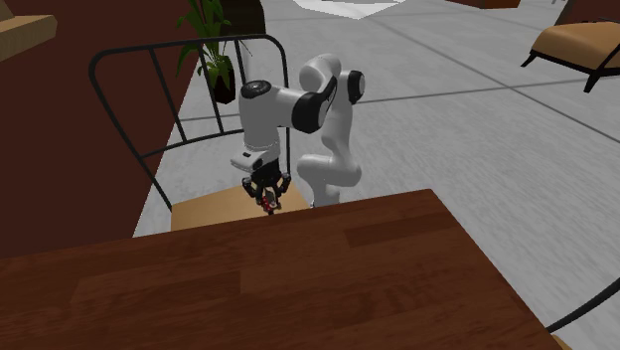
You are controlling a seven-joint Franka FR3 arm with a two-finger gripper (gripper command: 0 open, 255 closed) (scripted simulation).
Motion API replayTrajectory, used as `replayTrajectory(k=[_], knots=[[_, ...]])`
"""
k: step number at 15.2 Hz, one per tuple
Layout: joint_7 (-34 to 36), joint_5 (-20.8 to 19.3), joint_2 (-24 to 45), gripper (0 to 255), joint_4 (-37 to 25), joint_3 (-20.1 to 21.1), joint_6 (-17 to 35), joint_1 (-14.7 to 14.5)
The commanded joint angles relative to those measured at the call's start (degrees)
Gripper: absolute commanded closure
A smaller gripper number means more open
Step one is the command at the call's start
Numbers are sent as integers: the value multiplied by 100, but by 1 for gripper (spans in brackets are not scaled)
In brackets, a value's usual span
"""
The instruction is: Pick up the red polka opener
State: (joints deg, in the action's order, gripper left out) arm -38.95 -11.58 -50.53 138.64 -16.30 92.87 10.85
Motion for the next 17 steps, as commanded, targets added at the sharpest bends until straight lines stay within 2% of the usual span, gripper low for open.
replayTrajectory(k=[1,7,15,17], knots=[[-26,47,356,255,-192,-325,-229,118],[-197,258,542,255,-717,-79,-608,363],[-315,422,796,255,-1474,98,-1137,503],[-334,438,807,255,-1488,118,-1144,537]])
